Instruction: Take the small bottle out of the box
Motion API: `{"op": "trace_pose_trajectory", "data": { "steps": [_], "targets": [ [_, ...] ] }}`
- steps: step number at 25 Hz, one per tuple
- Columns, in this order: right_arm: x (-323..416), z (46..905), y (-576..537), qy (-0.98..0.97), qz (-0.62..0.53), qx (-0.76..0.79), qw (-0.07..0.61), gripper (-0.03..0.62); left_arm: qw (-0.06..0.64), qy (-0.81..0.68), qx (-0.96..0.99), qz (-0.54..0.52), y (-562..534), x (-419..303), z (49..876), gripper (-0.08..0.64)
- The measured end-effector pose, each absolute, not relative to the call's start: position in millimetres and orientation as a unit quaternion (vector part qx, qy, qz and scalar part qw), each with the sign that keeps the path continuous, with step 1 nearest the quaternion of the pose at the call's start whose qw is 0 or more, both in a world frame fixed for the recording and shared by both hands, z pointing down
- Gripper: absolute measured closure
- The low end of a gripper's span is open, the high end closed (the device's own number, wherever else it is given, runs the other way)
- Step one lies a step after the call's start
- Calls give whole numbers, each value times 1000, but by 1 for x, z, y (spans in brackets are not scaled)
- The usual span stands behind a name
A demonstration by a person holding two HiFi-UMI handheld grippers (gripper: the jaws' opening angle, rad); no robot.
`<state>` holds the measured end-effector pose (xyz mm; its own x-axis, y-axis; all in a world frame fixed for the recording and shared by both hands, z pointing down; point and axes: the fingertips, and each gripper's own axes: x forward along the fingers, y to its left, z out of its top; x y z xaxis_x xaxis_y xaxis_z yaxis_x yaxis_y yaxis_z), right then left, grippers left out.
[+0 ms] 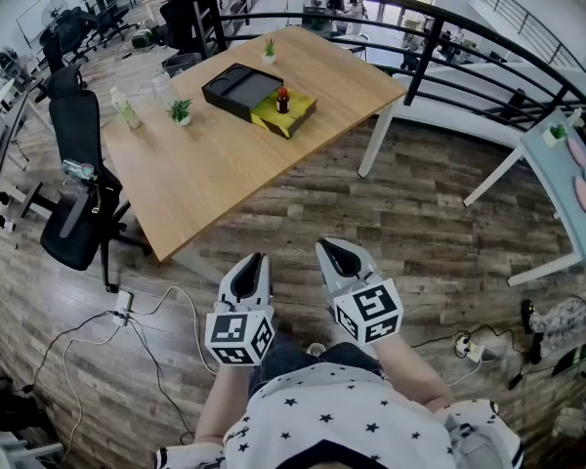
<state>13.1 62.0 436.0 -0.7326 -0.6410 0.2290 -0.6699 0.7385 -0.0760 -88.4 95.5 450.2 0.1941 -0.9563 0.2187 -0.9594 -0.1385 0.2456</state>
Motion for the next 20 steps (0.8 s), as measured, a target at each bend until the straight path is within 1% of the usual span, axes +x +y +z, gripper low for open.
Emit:
{"op": "trace_pose_trajectory", "data": {
  "steps": [8, 20],
  "targets": [
    [59, 433, 104, -931, 81, 344, 88, 588, 156, -633, 758, 20, 137, -42, 444, 528],
    [80, 433, 110, -929, 91, 349, 77, 586, 141, -629, 764, 17, 142, -18, 436, 528]
  ]
}}
